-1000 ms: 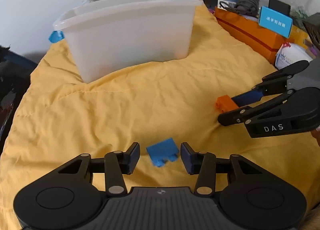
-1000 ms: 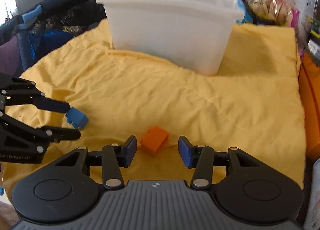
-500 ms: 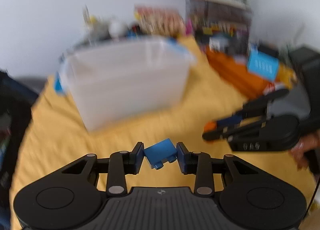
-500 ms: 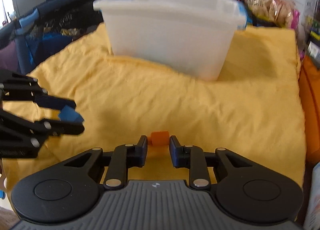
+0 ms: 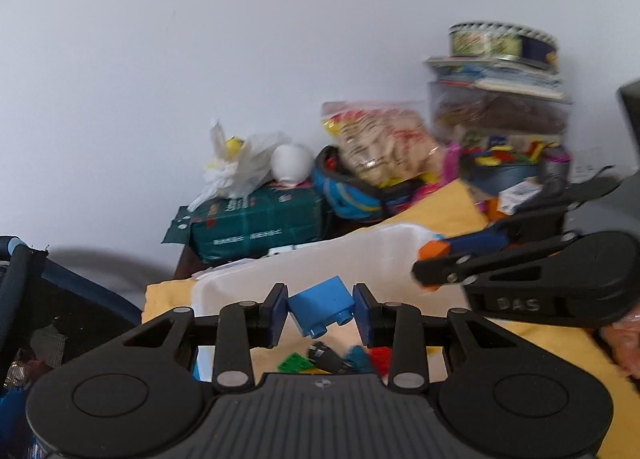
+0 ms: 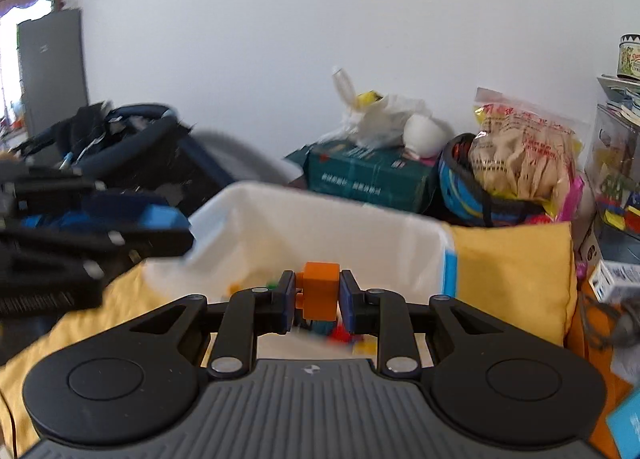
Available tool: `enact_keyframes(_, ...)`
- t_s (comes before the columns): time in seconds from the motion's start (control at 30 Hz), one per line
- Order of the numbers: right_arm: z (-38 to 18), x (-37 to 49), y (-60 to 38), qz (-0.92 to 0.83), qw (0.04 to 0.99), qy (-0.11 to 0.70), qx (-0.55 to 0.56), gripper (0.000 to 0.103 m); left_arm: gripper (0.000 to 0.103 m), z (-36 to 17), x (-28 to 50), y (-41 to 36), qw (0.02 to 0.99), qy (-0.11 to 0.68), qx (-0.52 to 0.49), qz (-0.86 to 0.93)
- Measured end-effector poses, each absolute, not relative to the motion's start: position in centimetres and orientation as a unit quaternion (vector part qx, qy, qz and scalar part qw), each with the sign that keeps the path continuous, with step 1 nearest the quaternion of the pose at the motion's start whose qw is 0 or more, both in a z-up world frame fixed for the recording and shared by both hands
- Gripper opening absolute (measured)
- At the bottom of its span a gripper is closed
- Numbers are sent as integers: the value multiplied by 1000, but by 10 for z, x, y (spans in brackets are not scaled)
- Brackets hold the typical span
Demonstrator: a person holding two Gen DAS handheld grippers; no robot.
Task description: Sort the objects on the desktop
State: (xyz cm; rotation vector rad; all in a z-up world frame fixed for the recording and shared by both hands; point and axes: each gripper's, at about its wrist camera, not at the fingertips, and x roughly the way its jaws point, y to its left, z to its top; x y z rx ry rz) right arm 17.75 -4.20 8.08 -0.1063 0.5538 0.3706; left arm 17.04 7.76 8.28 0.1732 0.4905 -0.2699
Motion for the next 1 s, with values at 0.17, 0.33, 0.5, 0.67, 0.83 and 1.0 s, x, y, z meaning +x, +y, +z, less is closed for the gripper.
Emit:
enact_keyframes(0.17, 73, 216, -23, 147, 941, 288, -97, 27, 40, 54, 209, 68, 941, 293, 128, -112)
enact_keyframes(0.33, 53, 235, -29, 132, 928, 331, -111, 36, 52, 50, 213, 76, 938, 318, 106, -84)
enact_keyframes(0.5, 53, 232, -36, 127, 926, 339, -104, 48, 67, 76, 194, 70, 951, 278, 123, -50)
enact_keyframes(0.67, 67, 226, -40, 134, 928, 329, -107, 57, 86, 115, 155, 51, 966, 185, 180, 1)
enact_keyframes(0.83, 87, 224, -47, 148, 931, 316, -109, 70, 91, 144, 156, 45, 957, 245, 153, -33)
enact_keyframes(1.0, 97, 234, -53, 167, 917, 346, -104, 84, 91, 136, 180, 44, 941, 300, 155, -30)
